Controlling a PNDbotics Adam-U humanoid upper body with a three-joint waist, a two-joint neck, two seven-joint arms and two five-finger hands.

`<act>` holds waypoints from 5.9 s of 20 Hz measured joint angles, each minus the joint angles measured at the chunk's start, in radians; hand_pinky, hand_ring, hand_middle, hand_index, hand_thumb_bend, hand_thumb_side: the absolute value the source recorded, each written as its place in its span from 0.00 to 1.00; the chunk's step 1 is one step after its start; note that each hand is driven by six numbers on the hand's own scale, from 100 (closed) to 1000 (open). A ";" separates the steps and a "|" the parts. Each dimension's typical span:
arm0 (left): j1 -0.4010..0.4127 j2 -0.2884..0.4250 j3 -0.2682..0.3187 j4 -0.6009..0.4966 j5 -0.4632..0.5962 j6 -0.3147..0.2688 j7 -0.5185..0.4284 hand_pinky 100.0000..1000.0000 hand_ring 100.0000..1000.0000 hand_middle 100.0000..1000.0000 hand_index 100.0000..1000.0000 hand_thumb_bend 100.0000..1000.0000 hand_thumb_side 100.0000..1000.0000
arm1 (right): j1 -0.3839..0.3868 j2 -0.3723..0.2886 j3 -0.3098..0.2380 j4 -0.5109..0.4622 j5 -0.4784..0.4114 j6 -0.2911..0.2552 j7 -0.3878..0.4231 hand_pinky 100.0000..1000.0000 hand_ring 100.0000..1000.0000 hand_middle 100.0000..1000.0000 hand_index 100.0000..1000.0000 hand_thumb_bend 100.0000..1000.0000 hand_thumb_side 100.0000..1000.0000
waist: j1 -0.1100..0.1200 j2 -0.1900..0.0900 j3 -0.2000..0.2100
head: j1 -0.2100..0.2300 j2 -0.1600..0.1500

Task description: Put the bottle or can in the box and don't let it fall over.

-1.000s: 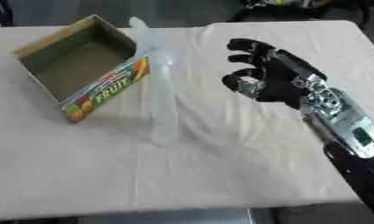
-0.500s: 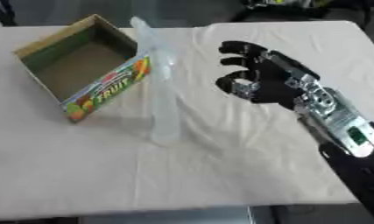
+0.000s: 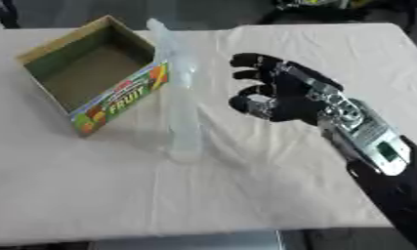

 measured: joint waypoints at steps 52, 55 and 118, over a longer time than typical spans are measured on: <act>-0.002 -0.009 -0.006 0.000 0.002 0.001 -0.008 0.73 0.78 0.74 0.81 0.65 0.73 | -0.105 0.122 0.092 0.041 0.000 0.026 0.076 0.80 0.98 0.97 0.94 0.34 0.20 | -0.002 0.019 0.009 | -0.016 -0.010; -0.002 -0.009 -0.006 0.000 0.003 0.001 -0.008 0.73 0.78 0.74 0.81 0.65 0.72 | -0.109 0.128 0.096 0.044 0.000 0.022 0.084 0.80 0.98 0.98 0.94 0.34 0.20 | -0.002 0.019 0.010 | -0.016 -0.010; -0.001 -0.014 -0.006 0.000 0.004 0.002 -0.016 0.74 0.78 0.74 0.80 0.64 0.73 | -0.152 0.129 0.096 0.065 0.064 0.038 0.056 0.81 1.00 1.00 0.95 0.37 0.24 | 0.003 0.035 0.007 | -0.013 -0.023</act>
